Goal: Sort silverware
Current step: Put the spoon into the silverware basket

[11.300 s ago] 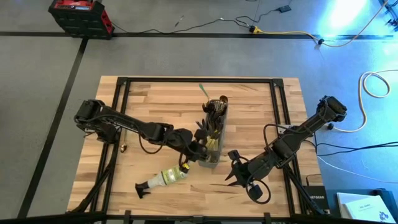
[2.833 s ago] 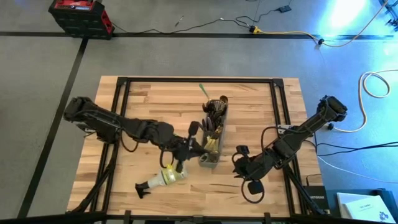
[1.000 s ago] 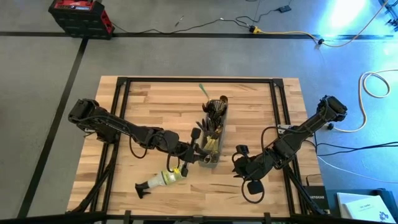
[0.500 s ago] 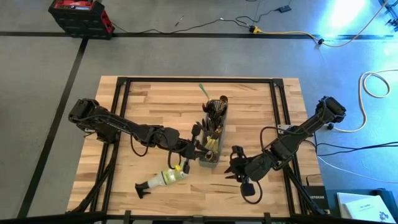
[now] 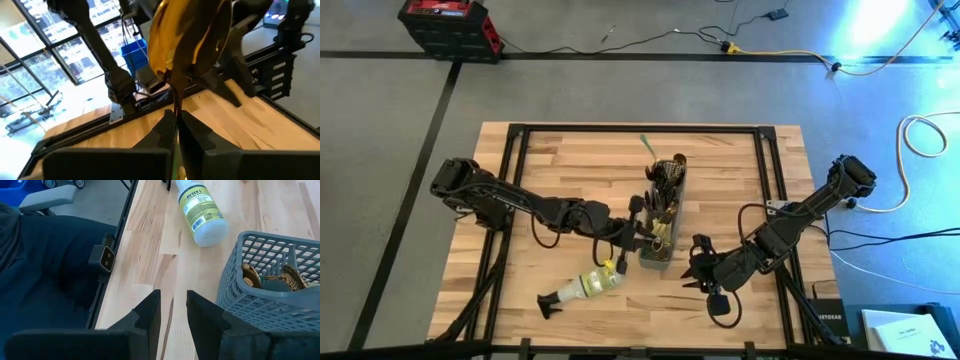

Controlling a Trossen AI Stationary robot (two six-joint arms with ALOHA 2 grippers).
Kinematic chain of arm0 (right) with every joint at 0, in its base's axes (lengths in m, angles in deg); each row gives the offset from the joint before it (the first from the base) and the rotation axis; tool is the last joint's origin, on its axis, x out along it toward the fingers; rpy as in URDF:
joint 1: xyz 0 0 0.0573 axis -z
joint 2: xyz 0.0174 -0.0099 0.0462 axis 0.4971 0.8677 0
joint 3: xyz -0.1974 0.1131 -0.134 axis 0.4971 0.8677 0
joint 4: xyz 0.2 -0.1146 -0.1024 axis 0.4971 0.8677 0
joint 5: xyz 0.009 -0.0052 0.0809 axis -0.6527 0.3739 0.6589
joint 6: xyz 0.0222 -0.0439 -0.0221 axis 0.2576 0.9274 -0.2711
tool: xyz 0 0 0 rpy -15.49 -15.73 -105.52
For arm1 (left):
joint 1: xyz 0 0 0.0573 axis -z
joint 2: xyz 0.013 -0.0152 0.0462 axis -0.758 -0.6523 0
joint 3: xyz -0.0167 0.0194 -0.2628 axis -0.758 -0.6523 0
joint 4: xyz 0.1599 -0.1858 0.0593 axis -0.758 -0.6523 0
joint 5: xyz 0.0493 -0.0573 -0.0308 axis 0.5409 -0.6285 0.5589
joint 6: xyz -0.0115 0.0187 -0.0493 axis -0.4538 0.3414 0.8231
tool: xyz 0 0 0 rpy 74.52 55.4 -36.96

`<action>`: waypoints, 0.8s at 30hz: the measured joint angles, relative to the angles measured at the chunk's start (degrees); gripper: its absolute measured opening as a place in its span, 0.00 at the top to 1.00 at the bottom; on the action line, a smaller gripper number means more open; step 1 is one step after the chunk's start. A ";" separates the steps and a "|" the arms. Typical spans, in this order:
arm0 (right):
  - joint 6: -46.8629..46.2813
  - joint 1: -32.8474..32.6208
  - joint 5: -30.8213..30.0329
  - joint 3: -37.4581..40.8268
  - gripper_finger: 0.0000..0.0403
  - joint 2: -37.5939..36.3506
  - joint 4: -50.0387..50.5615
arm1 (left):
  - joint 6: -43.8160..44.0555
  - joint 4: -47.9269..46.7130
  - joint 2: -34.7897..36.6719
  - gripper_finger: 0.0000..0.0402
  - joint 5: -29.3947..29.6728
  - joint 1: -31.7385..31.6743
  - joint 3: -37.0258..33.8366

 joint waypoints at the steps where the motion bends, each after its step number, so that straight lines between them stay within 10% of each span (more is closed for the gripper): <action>1: 0.00 0.01 0.00 0.00 0.81 0.00 -0.01 | -0.21 -0.05 0.00 1.00 0.01 -0.01 0.00; 24: 0.02 0.01 0.00 0.00 0.81 0.00 0.03 | 4.34 -0.64 0.00 1.00 -0.48 -0.04 0.00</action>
